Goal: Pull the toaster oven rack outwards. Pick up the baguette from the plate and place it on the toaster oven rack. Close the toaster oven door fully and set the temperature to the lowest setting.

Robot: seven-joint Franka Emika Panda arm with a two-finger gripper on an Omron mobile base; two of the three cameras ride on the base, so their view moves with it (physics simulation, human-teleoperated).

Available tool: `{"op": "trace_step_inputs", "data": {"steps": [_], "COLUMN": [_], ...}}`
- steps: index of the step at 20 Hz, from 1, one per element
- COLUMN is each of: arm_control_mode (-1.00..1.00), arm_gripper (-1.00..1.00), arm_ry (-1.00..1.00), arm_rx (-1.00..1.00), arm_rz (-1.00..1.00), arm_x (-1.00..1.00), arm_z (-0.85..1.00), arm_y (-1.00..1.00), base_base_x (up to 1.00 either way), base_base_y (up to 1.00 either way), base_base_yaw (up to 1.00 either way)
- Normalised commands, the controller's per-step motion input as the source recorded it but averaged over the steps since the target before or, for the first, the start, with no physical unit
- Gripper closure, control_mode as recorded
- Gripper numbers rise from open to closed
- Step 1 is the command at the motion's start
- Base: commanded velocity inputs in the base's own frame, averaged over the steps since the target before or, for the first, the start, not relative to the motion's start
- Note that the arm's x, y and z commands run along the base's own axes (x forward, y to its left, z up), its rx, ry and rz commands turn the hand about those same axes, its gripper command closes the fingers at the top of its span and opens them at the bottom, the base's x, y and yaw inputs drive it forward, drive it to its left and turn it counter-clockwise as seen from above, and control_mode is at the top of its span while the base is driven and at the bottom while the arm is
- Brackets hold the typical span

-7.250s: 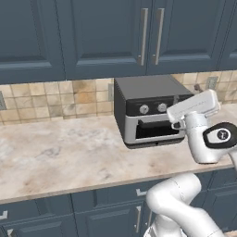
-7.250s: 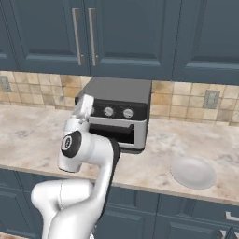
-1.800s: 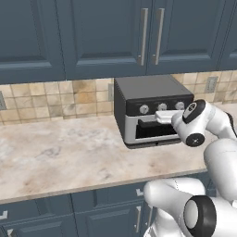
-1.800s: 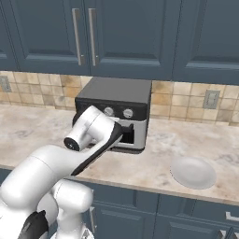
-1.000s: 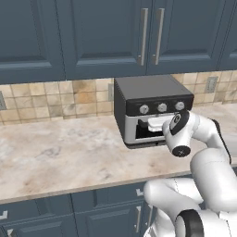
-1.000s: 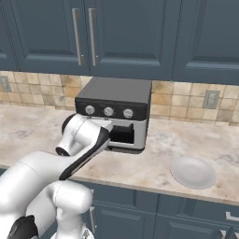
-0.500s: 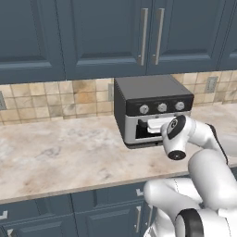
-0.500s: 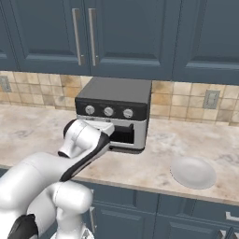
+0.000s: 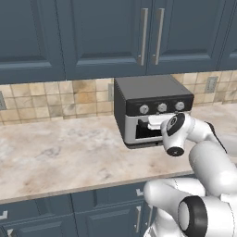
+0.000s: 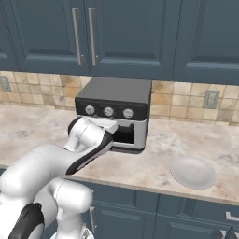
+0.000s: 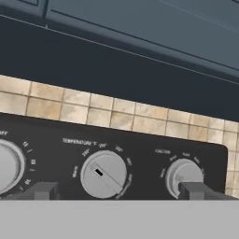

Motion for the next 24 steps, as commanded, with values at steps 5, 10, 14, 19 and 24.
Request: {"op": "trace_step_inputs", "data": {"steps": [5,10,14,19,24], "arm_control_mode": [-1.00,-1.00,-1.00,-1.00,-1.00], "arm_gripper": [-1.00,-1.00,-1.00,-1.00,-1.00], "arm_ry": [0.00,0.01,0.02,0.02,0.00], "arm_rx": [-0.09,-0.12,-0.11,-0.13,-0.12], "arm_rz": [0.02,0.02,0.00,0.00,0.00], "arm_x": [0.16,0.25,0.21,0.14,0.06], "arm_z": [0.00,0.00,-0.02,-0.11,-0.14], "arm_y": [-0.01,-0.16,-0.26,-0.30,-0.19], "base_base_x": [0.00,0.00,0.00,0.00,0.00], "base_base_y": [0.00,0.00,0.00,0.00,0.00], "base_base_yaw": [0.00,0.00,0.00,0.00,0.00]}}
